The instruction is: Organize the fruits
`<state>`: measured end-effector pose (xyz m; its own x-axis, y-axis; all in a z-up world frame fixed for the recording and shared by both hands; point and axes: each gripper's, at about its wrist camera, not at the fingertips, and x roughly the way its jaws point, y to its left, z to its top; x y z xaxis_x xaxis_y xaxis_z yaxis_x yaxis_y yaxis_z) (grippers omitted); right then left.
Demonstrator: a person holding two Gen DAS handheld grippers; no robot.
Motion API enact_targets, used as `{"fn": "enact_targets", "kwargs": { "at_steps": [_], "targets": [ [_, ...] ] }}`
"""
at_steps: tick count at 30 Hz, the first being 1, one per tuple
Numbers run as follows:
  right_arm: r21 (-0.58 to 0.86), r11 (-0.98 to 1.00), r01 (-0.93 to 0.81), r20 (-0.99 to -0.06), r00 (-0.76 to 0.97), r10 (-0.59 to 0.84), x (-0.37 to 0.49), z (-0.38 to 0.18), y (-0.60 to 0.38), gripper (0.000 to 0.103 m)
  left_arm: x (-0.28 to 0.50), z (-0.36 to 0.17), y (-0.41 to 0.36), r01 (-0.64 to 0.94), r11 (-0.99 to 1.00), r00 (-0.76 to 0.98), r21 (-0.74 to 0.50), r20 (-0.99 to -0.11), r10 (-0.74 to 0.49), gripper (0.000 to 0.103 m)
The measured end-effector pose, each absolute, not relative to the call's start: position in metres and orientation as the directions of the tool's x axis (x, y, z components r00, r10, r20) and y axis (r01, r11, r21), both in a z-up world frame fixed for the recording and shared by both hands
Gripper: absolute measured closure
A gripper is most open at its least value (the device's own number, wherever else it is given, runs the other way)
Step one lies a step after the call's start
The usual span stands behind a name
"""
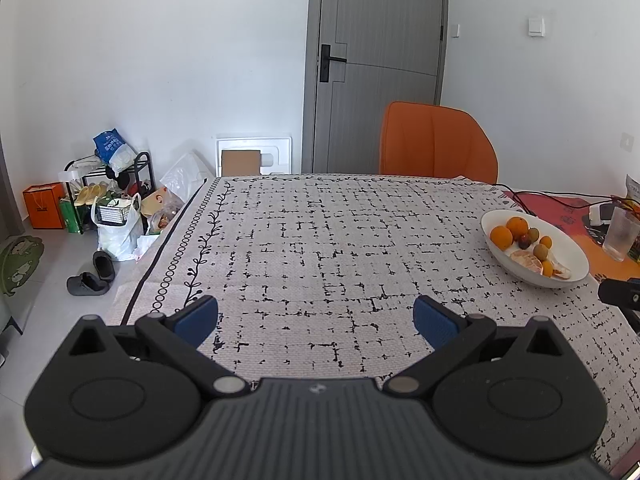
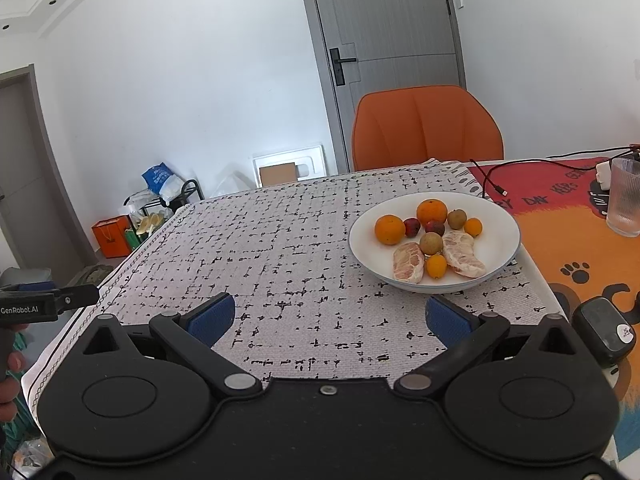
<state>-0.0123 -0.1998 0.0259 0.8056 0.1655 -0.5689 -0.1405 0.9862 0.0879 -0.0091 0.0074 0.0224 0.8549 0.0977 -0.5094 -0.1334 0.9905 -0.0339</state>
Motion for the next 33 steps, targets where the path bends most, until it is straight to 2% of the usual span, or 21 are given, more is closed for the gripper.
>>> {"fn": "enact_targets", "kwargs": {
  "at_steps": [33],
  "targets": [
    [0.088,0.986,-0.139,-0.576,0.801,0.164,-0.0114,0.0227,-0.1987,0.000,-0.0107,0.0224,0.0102,-0.136,0.990,0.859,-0.030,-0.502,0.102,0.000]
  ]
}}
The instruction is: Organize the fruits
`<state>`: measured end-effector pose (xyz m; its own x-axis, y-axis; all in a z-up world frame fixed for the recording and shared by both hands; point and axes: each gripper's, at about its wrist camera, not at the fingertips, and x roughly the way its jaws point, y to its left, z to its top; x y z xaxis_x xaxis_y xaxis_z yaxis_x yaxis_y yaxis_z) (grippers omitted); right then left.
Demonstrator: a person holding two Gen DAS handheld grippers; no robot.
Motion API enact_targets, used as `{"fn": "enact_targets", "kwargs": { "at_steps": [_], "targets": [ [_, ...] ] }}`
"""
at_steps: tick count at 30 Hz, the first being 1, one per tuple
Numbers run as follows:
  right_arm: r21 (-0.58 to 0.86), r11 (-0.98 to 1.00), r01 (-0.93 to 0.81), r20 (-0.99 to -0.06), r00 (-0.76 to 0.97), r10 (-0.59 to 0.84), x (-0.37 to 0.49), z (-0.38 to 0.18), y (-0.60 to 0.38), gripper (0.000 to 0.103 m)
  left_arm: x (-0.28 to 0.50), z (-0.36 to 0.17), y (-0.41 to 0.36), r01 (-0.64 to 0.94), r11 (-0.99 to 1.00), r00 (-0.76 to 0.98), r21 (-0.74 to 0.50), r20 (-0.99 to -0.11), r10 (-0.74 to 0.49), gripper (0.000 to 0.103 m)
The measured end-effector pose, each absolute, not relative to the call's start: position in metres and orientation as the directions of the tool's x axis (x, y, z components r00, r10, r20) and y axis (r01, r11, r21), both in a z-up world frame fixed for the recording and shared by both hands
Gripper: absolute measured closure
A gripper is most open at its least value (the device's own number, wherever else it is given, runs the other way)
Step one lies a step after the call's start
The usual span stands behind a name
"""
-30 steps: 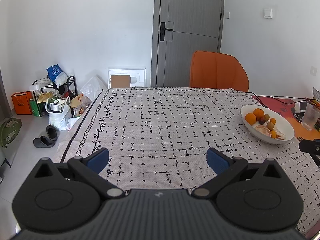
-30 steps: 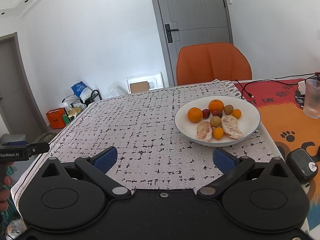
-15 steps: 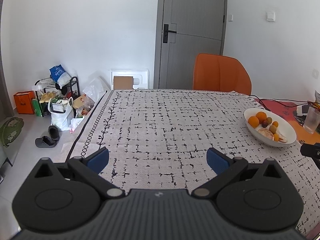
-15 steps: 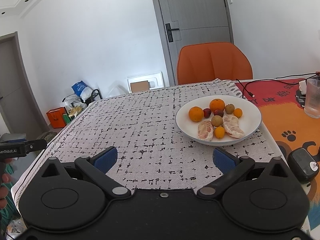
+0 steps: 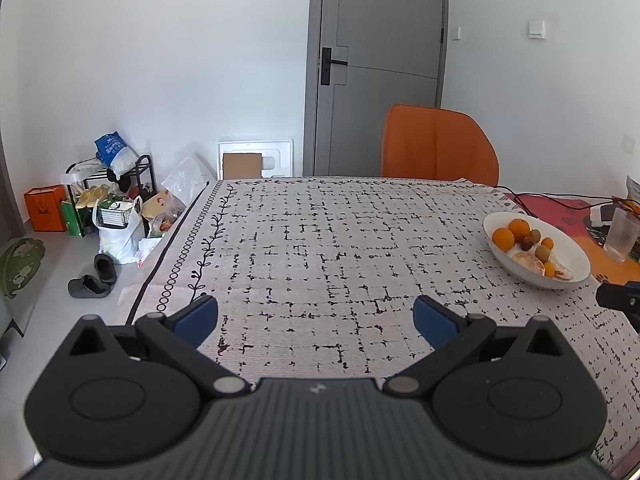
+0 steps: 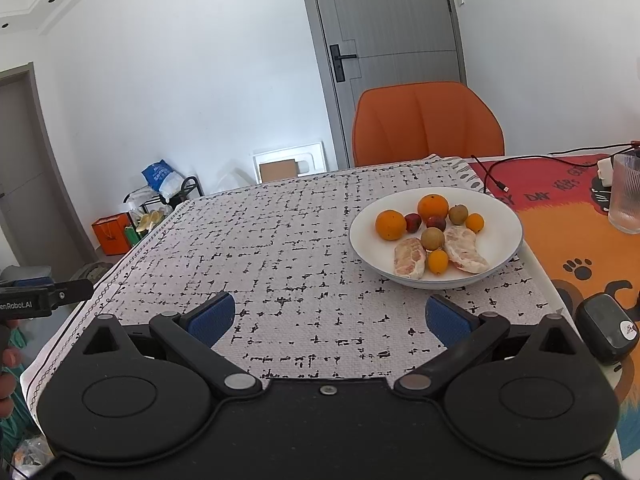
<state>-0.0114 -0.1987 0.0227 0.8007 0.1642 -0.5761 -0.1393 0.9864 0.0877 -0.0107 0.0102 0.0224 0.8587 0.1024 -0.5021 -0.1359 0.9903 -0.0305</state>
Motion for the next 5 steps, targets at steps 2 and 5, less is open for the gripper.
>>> {"fn": "enact_targets", "kwargs": {
  "at_steps": [2,5],
  "targets": [
    [0.086,0.987,-0.138,-0.576,0.801,0.163,-0.0114,0.0222,-0.1983,0.000,-0.0107,0.0225,0.0100,-0.133,0.991,0.859,-0.031,-0.502,0.100,0.000],
    [0.085,0.987,-0.137,-0.578,0.800,0.161,-0.0112,0.0213,-0.1982,0.000,-0.0101,0.0217,0.0086,-0.127,0.991,0.858,-0.032,-0.506,0.093,0.000]
  ]
}}
